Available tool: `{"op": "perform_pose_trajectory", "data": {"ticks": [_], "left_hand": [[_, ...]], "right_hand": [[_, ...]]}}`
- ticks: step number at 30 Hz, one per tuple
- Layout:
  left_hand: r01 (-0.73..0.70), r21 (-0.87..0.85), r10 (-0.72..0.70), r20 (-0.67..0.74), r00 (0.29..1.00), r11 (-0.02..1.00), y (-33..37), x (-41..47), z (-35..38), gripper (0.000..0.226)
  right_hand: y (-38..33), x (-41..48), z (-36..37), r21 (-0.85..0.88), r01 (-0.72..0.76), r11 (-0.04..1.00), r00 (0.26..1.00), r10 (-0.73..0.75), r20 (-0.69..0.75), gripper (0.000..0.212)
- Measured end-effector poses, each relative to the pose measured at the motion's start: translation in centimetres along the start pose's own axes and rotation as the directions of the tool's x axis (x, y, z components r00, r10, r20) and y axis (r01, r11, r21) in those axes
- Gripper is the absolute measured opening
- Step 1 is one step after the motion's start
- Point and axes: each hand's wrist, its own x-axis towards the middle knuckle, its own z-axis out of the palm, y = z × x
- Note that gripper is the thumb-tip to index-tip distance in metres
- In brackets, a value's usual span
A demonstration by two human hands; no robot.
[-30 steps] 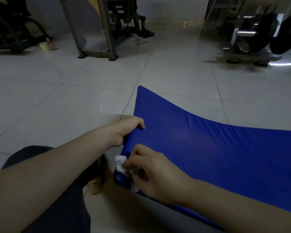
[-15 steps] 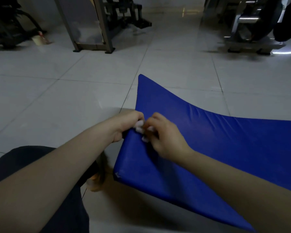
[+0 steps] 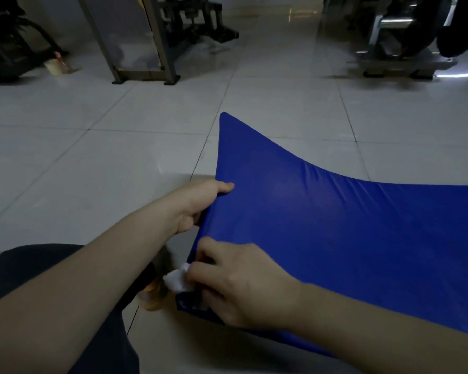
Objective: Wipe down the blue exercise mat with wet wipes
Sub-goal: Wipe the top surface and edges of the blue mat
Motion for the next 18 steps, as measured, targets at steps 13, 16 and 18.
{"op": "perform_pose_trajectory", "data": {"ticks": [13,16,18], "left_hand": [[-0.029,0.084,0.033,-0.047,0.998,0.996,0.5,-0.1,0.0,0.023],[-0.040,0.106,0.049,-0.088,0.995,0.994,0.3,0.1,-0.1,0.025],[-0.040,0.089,0.049,-0.101,0.994,0.995,0.1,0.2,-0.1,0.026]], "right_hand": [[10.3,0.2,-0.9,0.255,-0.711,0.656,0.610,0.755,-0.242,0.013],[6.5,0.0,0.0,0.361,-0.602,0.712,0.693,0.691,-0.207,0.016],[2.8,-1.0,0.6,0.338,-0.492,0.803,0.812,0.562,-0.154,0.019]]}}
